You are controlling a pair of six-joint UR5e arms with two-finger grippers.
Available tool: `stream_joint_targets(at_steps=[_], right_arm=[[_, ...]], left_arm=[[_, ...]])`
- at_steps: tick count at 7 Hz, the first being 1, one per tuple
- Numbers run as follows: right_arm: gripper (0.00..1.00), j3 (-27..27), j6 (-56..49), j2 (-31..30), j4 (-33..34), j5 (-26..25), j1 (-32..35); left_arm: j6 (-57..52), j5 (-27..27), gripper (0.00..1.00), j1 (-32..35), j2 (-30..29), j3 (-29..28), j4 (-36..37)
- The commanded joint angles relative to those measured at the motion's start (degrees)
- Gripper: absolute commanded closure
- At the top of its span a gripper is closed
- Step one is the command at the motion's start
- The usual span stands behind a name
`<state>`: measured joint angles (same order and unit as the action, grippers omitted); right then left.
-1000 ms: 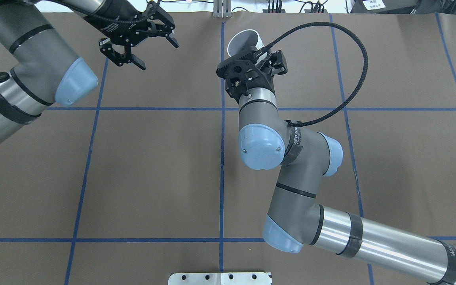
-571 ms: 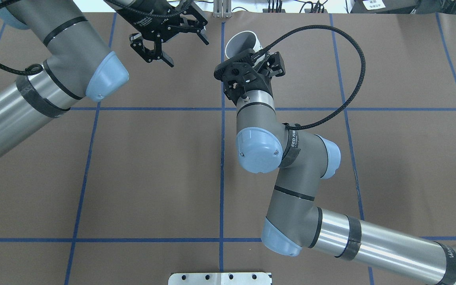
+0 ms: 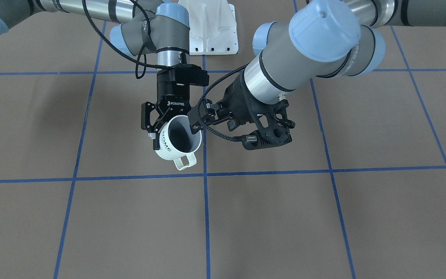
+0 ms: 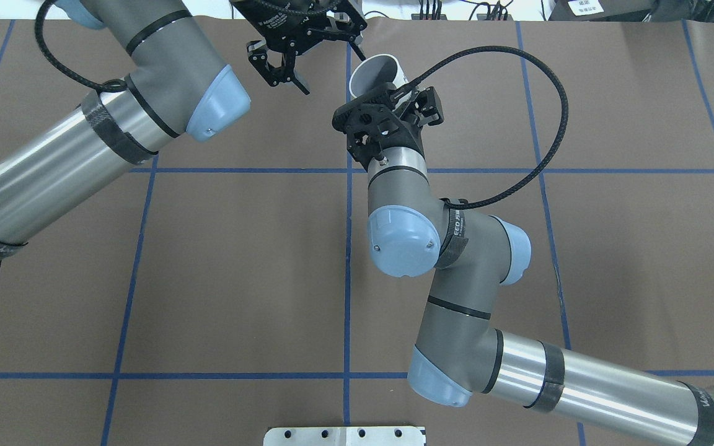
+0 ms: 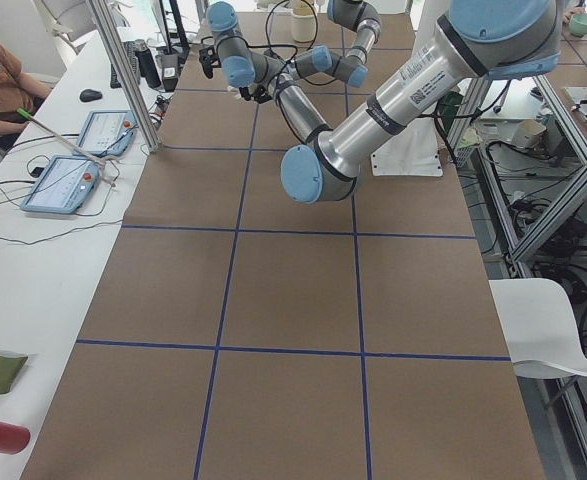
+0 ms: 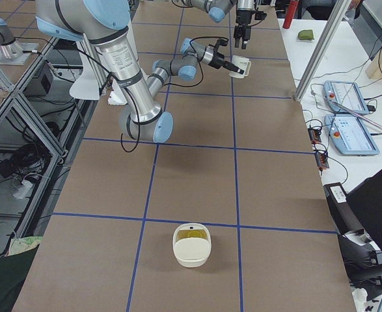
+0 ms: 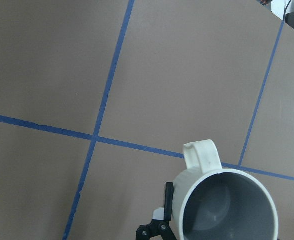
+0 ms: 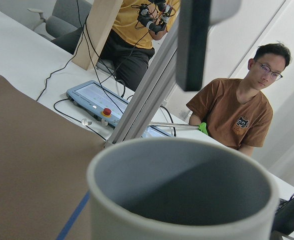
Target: Left arm hands cup to right arm to dump lemon
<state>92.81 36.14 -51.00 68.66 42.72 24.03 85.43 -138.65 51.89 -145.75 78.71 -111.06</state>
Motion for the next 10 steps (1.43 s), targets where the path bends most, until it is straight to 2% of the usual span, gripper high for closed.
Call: stream_joint_targets(at_steps=[1,4,6,7,10], right_arm=[[0.82,0.0,0.0,-0.1,-0.1,0.0,0.0],[0.82,0.0,0.0,0.0,-0.3,0.0,0.0],[0.78,0.0,0.0,-0.1,-0.3,0.1,0.0],[0.78,0.0,0.0,0.0,-0.3,0.1,0.0],[0.76,0.0,0.0,-0.1,-0.3,0.1,0.0]], left_arm=[[0.0,0.2,0.06,-0.1,-0.4,-3.3,-3.5],[-0.1,0.2,0.15,-2.0,-0.4,-3.3,-3.6],[-0.1,0.2,0.36,-2.5,-0.7,-3.5,-3.6],[-0.1,0.3,0.37,-3.0,-0.9,-3.8,-3.6],[-0.2,0.3,0.53,-3.5,-1.5,-4.4,-3.7]])
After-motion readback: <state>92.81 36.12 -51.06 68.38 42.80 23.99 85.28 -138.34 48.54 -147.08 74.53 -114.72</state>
